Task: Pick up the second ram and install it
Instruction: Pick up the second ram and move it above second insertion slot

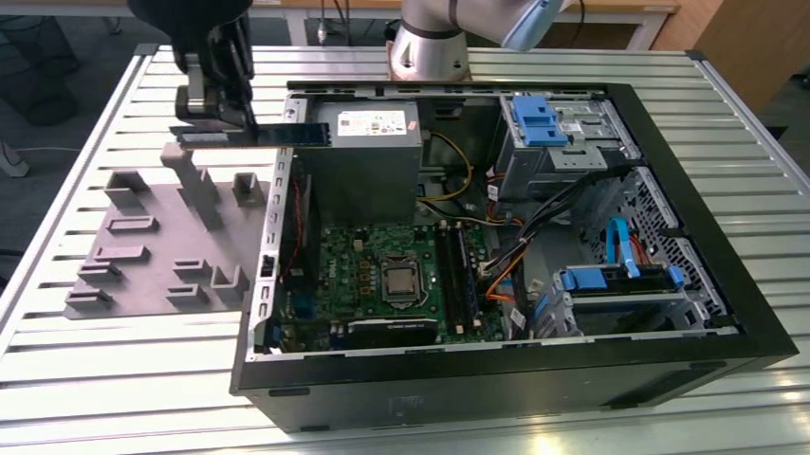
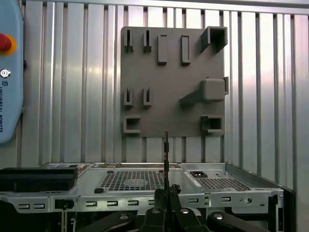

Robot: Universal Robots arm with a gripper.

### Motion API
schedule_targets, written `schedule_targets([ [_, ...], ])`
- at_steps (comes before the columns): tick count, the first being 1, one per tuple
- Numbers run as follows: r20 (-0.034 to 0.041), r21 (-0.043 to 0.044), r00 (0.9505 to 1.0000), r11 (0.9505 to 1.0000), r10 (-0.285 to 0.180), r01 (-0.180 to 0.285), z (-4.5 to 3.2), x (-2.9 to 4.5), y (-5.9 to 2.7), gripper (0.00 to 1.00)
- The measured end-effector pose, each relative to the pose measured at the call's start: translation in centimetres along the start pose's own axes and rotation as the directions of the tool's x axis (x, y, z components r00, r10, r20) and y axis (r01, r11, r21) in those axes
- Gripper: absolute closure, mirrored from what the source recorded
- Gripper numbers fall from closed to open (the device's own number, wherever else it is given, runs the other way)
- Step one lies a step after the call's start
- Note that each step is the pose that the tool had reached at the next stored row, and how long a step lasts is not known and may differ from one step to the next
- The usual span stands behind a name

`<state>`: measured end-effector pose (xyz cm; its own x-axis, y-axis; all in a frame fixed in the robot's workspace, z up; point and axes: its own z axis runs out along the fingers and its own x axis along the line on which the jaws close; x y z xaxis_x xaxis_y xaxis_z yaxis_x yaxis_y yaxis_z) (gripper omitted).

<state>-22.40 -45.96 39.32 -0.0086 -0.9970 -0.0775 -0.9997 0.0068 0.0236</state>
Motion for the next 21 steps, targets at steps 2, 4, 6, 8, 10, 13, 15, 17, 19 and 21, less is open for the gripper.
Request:
schedule_targets([
  [2,-0.0001,-0.0002,1.0000,1.0000,0.000,0.000,-0.03,-0.01,-0.71,0.86],
  [4,-0.0001,-0.0001,1.0000,1.0000,0.000,0.000,-0.04,-0.01,-1.41,0.86],
  [6,0.0000,0.0000,1.0000,1.0000,0.000,0.000,-0.05,-0.02,-2.12,0.86],
  [8,0.0000,-0.0001,1.0000,1.0000,0.000,0.000,-0.07,-0.03,-2.80,0.86],
  [10,0.0000,-0.0001,1.0000,1.0000,0.000,0.000,-0.08,-0.03,-3.48,0.86],
  [13,-0.0001,-0.0001,1.0000,1.0000,0.000,0.000,-0.11,-0.04,-4.52,0.86],
  [15,0.0000,-0.0001,1.0000,1.0000,0.000,0.000,-0.12,-0.05,-5.18,0.86],
  [17,0.0000,0.0000,1.0000,1.0000,0.000,0.000,-0.14,-0.05,-5.82,0.86],
  [19,-0.0001,0.0000,1.0000,1.0000,0.000,0.000,-0.15,-0.06,-6.52,0.86],
  [21,0.0000,-0.0001,1.0000,1.0000,0.000,0.000,-0.17,-0.06,-7.26,0.86],
])
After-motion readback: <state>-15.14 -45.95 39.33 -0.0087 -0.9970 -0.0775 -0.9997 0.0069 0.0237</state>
